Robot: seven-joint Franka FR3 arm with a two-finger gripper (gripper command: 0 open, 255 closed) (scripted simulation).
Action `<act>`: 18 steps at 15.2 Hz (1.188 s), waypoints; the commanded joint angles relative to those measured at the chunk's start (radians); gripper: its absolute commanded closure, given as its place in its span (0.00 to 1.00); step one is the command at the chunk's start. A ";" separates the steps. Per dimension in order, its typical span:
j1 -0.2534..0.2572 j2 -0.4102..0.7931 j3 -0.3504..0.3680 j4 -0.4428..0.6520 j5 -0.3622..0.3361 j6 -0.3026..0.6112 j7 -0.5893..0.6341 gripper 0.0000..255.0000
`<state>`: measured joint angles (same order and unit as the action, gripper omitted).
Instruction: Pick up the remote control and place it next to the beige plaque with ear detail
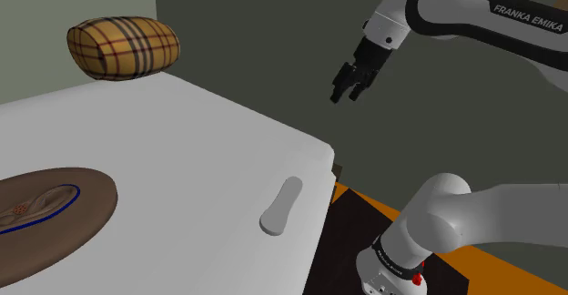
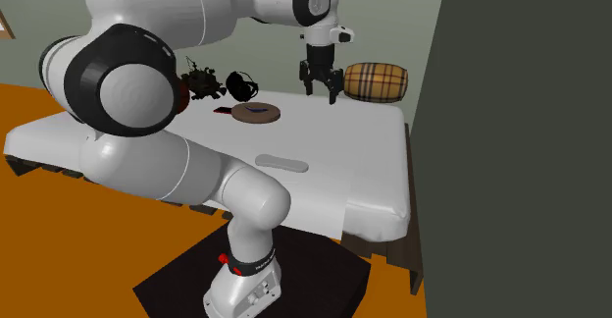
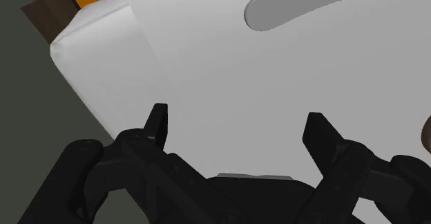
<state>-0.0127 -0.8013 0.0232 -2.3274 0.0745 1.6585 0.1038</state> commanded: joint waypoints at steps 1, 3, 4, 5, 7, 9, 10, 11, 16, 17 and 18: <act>0.000 0.000 0.000 0.000 0.000 0.000 0.000 0.00; -0.019 -0.032 0.044 -0.072 0.024 0.033 0.100 0.00; -0.028 -0.046 0.068 -0.105 0.037 0.049 0.150 0.00; -0.036 -0.059 0.092 -0.137 0.052 0.065 0.201 0.00; -0.049 -0.079 0.142 -0.196 0.085 0.097 0.302 0.00; -0.060 -0.092 0.196 -0.248 0.122 0.131 0.405 0.00; -0.065 -0.095 0.225 -0.272 0.142 0.148 0.456 0.00; -0.069 -0.096 0.253 -0.294 0.163 0.166 0.508 0.00; -0.085 -0.061 0.409 -0.376 0.276 0.270 0.769 0.00; -0.090 -0.046 0.443 -0.386 0.299 0.294 0.822 0.00; -0.095 -0.028 0.476 -0.394 0.322 0.319 0.874 0.00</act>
<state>-0.1042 -0.8417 0.4645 -2.7132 0.3712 1.9571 0.9159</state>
